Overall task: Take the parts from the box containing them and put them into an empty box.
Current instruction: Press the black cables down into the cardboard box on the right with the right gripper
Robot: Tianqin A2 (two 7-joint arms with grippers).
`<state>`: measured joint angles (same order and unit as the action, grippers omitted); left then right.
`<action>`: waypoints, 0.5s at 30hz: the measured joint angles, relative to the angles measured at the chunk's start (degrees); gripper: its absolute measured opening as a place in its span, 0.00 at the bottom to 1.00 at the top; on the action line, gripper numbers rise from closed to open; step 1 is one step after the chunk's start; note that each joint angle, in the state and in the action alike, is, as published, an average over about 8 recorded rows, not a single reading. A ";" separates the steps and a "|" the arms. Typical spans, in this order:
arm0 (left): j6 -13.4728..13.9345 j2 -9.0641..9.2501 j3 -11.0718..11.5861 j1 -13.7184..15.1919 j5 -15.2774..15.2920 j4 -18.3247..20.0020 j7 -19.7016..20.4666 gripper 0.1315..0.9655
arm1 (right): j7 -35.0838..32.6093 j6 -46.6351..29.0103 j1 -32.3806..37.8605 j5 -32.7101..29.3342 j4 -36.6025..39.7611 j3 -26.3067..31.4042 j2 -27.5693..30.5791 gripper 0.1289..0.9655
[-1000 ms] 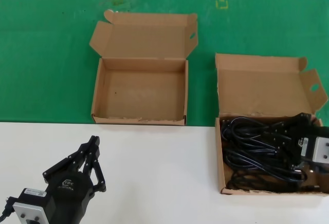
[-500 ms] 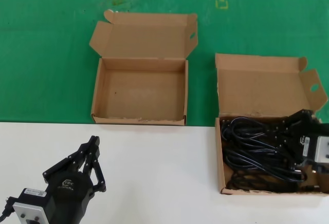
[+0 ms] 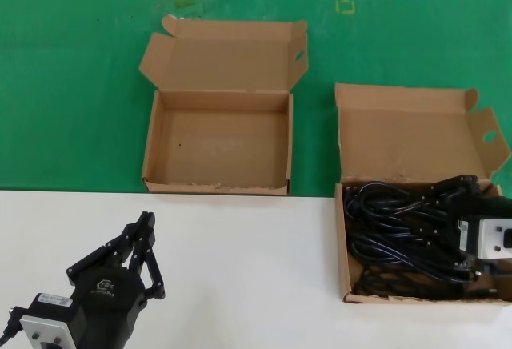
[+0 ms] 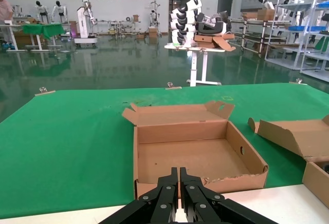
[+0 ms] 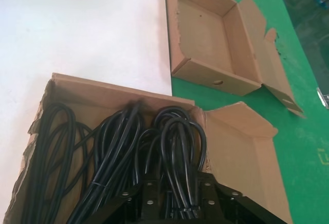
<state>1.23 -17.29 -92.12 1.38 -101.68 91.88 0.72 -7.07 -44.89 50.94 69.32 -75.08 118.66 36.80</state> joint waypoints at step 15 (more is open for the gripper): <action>0.00 0.00 0.00 0.00 0.00 0.00 0.00 0.04 | 0.97 -0.83 1.43 -4.72 0.15 1.15 -2.19 0.34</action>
<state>1.23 -17.29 -92.12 1.38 -101.68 91.88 0.72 -6.10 -45.73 52.36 64.61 -74.92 119.81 34.61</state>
